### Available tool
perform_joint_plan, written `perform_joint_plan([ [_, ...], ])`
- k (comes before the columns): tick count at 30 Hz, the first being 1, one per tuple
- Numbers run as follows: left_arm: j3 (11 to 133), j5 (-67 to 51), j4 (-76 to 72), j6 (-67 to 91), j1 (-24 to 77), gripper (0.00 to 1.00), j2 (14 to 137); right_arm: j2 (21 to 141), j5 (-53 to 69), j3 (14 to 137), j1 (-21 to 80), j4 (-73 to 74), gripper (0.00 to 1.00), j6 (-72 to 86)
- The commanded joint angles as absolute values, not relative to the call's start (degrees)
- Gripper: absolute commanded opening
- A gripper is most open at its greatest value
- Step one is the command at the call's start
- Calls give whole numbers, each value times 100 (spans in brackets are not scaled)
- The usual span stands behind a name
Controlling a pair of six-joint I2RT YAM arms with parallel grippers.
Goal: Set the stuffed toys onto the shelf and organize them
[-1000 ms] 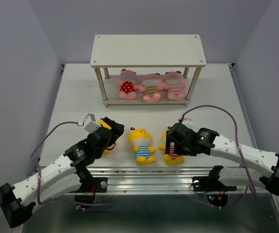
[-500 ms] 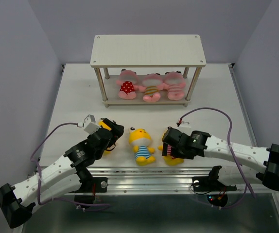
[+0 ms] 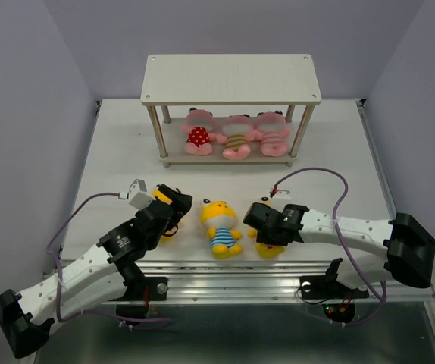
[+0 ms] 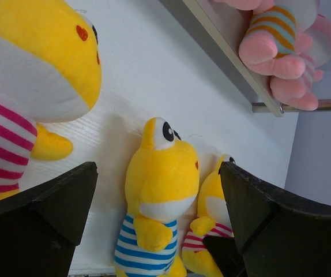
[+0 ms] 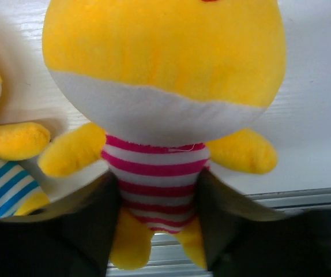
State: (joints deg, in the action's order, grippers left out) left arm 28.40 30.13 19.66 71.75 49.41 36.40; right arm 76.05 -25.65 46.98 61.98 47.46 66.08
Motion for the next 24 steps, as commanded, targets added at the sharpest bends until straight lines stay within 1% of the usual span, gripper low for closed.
perform_joint_plan([
  [1,2821,3208,2065,7198,4939,99,3551,7559,-2970,4790,6258,4755,43,6820],
  [3,2821,3217,2066,7198,4939,99,3551,7532,-3015,4808,6258,4799,33,6820],
  [4,2821,3225,2065,7198,4931,99,3551,7497,-3049,4860,6258,4808,24,6768],
  [5,2821,3234,2065,7198,4931,99,3551,7488,-3085,4904,6258,4842,21,6724],
  [7,2839,3243,2065,7198,4939,99,3551,7436,-3216,5149,6258,4948,18,6497],
  [9,2865,3261,2083,7189,4939,99,3533,7357,-3296,5369,6258,5018,18,6198],
  [12,2918,3322,2127,7146,4939,99,3516,7137,-3568,6036,6258,5028,18,5390],
  [14,2971,3375,2171,7146,4931,99,3489,7058,-4006,6519,6258,5080,18,4792],
  [15,2979,3384,2188,7146,4939,99,3481,7040,-4121,7026,6258,5045,18,4477],
  [17,3006,3401,2188,7128,4939,99,3437,7119,-4551,7582,6258,4887,18,3808],
  [18,3015,3393,2180,7111,4931,99,3419,7171,-4648,8124,6258,4721,20,3492],
  [20,3032,3384,2180,7093,4939,99,3410,7355,-5086,8724,6258,4676,22,2869],
  [21,3041,3375,2162,7075,4939,99,3419,7626,-5219,9371,6110,4676,22,2413],
  [22,3050,3375,2162,7075,4939,99,3419,7777,-5221,9691,6108,4667,22,2408],
  [24,3076,3358,2162,7049,4939,99,3454,8049,-4881,10263,5435,4510,22,1787],
])
